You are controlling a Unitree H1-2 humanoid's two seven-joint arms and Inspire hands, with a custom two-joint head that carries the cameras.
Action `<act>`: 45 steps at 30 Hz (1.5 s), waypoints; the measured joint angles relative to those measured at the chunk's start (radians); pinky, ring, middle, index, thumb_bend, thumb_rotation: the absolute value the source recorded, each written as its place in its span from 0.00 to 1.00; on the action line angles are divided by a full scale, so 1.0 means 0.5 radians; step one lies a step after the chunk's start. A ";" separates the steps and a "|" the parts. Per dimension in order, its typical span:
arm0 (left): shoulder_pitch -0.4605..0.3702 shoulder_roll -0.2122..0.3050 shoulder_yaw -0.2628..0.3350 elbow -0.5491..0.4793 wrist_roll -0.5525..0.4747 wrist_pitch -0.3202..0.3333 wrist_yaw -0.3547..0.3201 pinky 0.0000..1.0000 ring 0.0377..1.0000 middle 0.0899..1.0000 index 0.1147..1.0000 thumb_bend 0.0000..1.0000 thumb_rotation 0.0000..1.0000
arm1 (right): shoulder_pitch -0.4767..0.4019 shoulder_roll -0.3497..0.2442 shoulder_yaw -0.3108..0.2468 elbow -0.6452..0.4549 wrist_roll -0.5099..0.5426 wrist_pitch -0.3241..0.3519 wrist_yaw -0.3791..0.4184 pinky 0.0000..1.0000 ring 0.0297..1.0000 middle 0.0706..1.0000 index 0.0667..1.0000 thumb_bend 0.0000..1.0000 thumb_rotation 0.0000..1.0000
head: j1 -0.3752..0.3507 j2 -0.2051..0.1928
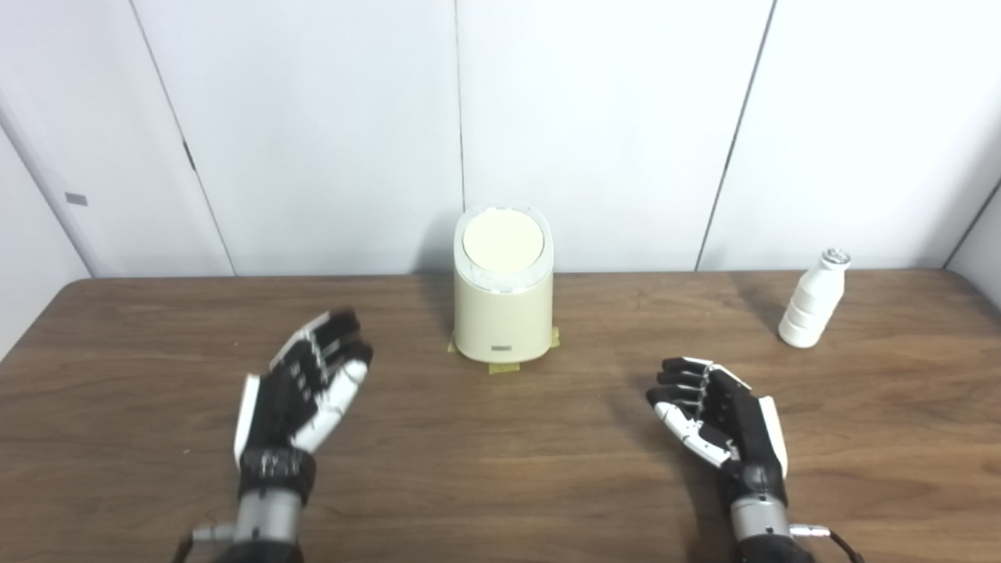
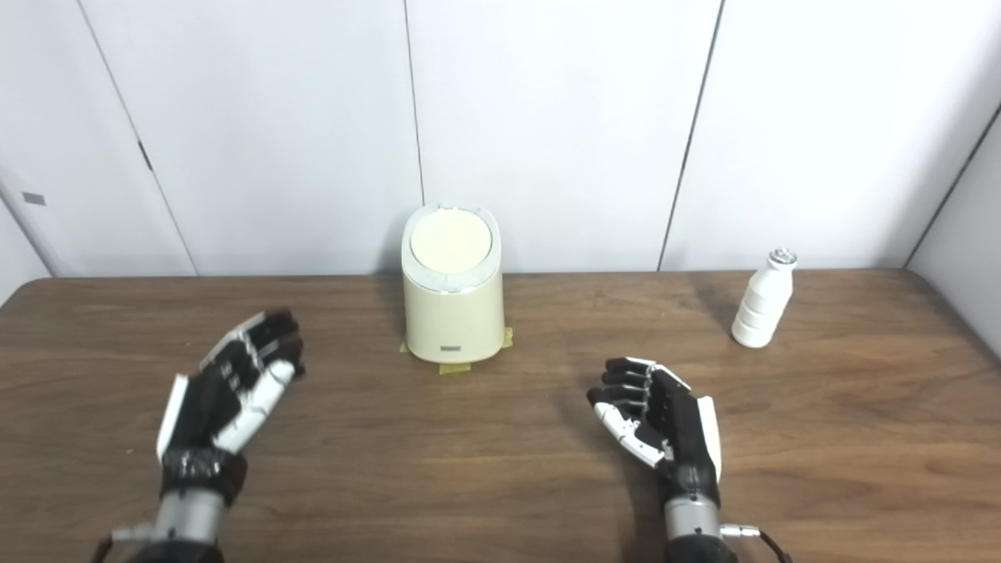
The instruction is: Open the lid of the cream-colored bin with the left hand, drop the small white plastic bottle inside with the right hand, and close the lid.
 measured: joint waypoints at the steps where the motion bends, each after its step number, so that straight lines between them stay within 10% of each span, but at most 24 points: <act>1: -0.053 -0.003 -0.001 -0.003 0.034 0.018 0.012 0.77 0.83 0.86 0.85 0.74 0.42 | -0.001 0.000 0.001 0.001 0.000 -0.005 -0.001 0.51 0.58 0.58 0.57 0.25 0.13 | 0.000 -0.003; 15: -0.540 -0.045 -0.104 0.181 0.357 0.128 0.075 0.98 1.00 1.00 1.00 0.83 0.46 | -0.053 -0.006 0.004 0.097 -0.008 -0.093 -0.030 0.52 0.59 0.59 0.57 0.26 0.15 | 0.031 -0.089; 45: -1.082 0.033 -0.353 1.322 0.723 0.040 0.241 0.95 1.00 1.00 1.00 0.91 0.26 | -0.177 0.004 -0.010 0.269 0.027 -0.270 -0.095 0.52 0.59 0.58 0.56 0.31 0.16 | 0.043 -0.233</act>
